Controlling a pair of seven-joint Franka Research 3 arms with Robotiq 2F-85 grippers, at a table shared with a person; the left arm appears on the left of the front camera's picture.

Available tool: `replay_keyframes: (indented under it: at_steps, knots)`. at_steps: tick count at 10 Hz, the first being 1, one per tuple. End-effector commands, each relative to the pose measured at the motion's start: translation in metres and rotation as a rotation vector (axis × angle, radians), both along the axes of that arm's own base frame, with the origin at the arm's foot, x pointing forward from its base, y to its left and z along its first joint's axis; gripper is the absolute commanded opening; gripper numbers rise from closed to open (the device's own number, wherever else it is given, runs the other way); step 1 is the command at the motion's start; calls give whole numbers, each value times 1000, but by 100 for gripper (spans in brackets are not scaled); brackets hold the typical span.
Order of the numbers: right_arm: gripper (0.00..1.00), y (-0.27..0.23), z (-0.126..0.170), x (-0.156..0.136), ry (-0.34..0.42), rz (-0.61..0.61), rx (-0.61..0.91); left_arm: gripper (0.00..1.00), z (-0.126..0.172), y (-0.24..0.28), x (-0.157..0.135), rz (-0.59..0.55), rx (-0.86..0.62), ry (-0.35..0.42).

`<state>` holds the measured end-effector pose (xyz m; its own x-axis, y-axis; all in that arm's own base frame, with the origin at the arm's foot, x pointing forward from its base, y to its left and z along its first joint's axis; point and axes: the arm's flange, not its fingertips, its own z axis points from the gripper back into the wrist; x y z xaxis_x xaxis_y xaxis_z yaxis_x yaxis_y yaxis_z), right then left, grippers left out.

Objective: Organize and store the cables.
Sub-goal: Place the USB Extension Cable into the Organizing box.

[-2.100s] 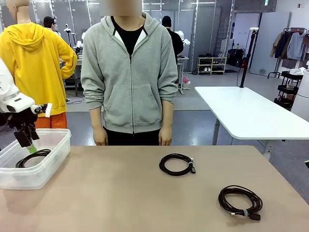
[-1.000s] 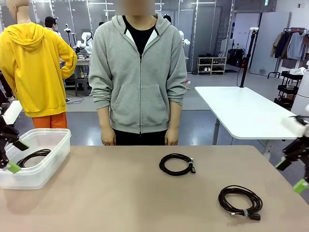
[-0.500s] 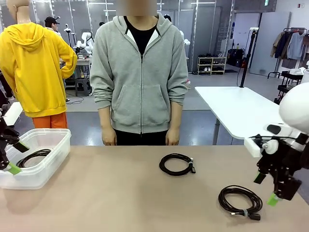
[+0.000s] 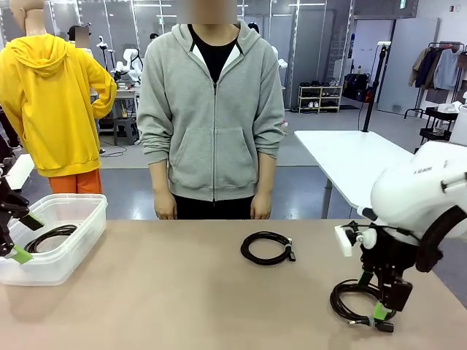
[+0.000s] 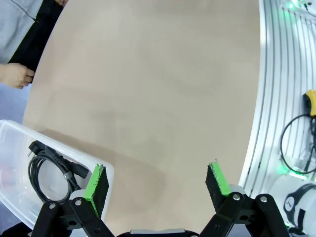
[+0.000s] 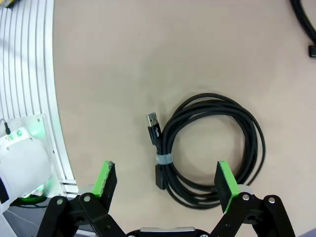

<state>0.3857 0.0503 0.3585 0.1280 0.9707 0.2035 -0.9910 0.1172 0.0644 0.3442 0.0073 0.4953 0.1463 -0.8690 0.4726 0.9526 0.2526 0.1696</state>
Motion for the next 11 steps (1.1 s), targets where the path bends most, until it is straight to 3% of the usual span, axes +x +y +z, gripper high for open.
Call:
replay_keyframes:
  at_steps: [1,5,9,10,11]
  knots:
    - [100,5,-38,-52,22,-18,-54,100,0,0,-1,15,6,4]
    - [100,8,-56,-63,90,24,-151,100,0,0,-1,15,6,4]
    - [100,3,-69,-62,42,-7,-186,100,0,0,-1,15,6,4]
    - [72,1,-69,-61,40,-14,-181,100,0,0,-1,15,6,4]
    - [60,0,-72,-61,52,-10,-162,100,0,0,-1,15,6,4]
